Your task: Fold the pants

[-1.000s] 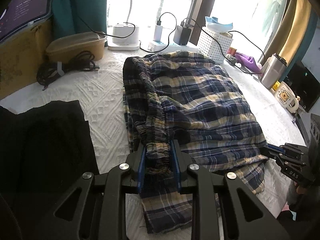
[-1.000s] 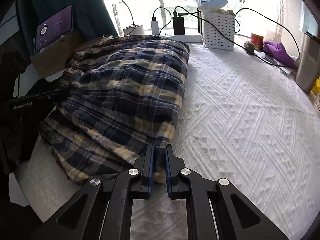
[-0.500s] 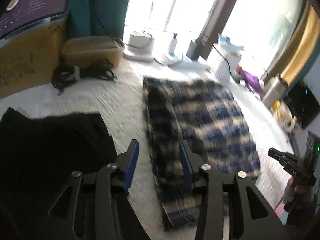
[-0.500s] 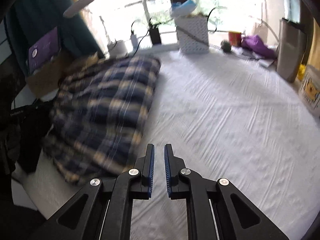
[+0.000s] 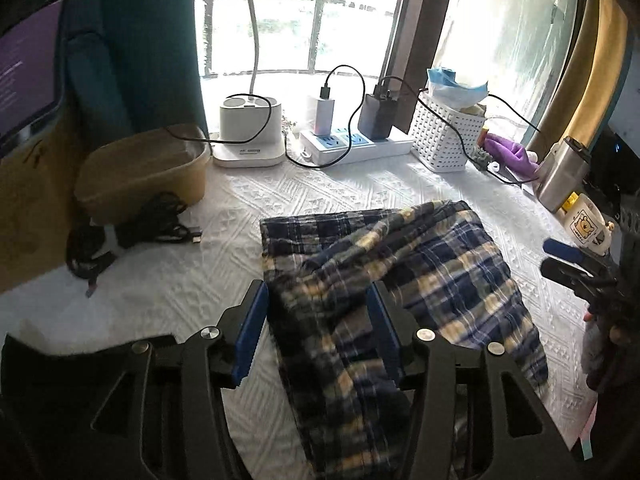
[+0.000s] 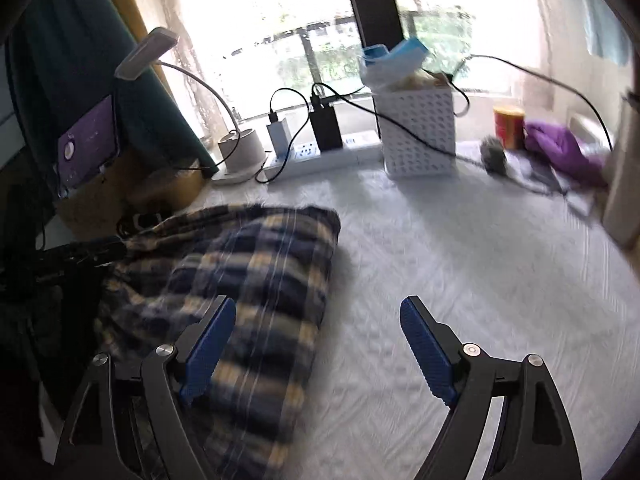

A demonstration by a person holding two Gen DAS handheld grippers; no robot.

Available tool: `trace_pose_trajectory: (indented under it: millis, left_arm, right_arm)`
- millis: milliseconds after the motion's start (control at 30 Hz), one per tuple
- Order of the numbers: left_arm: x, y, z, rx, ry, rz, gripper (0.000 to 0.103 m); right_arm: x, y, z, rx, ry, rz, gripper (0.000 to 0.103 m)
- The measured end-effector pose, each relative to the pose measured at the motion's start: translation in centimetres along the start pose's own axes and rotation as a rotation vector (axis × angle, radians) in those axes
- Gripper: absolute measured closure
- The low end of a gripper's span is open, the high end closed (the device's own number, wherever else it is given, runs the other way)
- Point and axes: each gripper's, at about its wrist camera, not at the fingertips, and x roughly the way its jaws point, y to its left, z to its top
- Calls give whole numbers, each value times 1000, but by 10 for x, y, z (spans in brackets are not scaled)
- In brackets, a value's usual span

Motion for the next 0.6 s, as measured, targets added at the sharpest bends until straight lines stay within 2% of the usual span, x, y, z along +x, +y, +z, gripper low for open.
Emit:
trace_pose_trajectory:
  millis: [133, 333, 467, 600]
  left_arm:
    - [2, -1, 5, 33, -9, 17, 52]
    - [4, -9, 4, 96, -9, -12, 51]
    - [18, -5, -1, 78, 29, -14, 51]
    - [29, 2, -5, 35, 68, -32, 51]
  right_arm:
    - [16, 5, 16, -31, 8, 12, 18]
    - [34, 5, 26, -48, 23, 24, 18]
    - [46, 4, 26, -51, 40, 35, 18]
    - [59, 5, 23, -54, 68, 55, 26]
